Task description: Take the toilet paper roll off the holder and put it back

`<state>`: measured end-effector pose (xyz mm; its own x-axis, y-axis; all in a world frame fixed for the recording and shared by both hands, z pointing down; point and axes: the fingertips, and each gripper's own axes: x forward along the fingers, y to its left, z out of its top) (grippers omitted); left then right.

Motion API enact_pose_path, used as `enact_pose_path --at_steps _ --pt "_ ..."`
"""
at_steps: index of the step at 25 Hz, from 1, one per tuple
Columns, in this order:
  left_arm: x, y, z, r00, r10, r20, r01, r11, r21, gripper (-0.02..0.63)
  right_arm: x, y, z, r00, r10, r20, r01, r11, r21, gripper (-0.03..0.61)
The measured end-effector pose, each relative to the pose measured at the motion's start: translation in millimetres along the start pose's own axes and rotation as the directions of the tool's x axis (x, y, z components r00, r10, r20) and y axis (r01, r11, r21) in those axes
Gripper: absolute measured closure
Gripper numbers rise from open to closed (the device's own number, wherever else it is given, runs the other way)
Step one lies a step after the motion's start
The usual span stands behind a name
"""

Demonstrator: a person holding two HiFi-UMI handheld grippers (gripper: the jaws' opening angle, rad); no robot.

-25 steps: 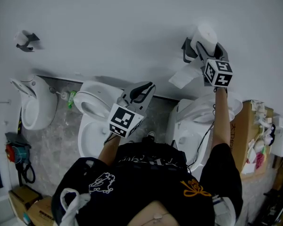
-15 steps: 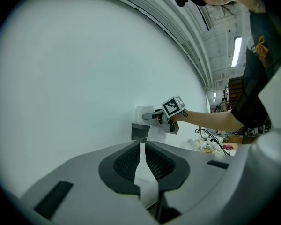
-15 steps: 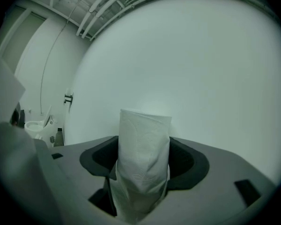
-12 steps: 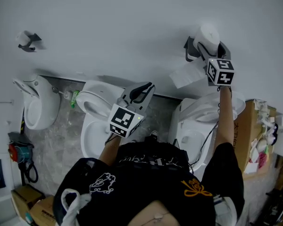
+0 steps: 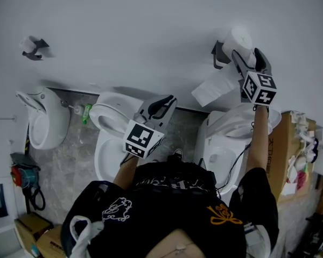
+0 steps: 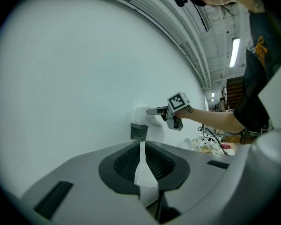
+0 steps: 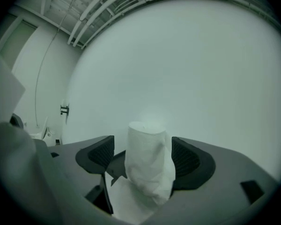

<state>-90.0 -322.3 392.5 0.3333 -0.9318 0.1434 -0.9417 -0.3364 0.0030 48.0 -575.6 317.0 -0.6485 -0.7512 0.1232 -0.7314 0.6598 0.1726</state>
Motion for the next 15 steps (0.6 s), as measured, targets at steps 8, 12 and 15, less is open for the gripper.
enact_pose_path --at_steps 8,12,15 --pt "-23 -8 -12 0.999 -0.036 -0.023 0.036 0.999 0.001 0.566 -54 65 -3 0.996 0.087 0.034 -0.089 0.995 0.035 0.216" --pt "-41 -14 -16 0.998 -0.053 -0.033 0.053 0.999 0.005 0.566 -80 102 -18 0.994 0.109 0.027 -0.111 0.990 0.084 0.246" --pt "-59 -18 -25 0.997 -0.065 -0.048 0.065 0.998 0.006 0.566 -100 134 -35 0.991 0.130 0.011 -0.130 0.984 0.125 0.280"
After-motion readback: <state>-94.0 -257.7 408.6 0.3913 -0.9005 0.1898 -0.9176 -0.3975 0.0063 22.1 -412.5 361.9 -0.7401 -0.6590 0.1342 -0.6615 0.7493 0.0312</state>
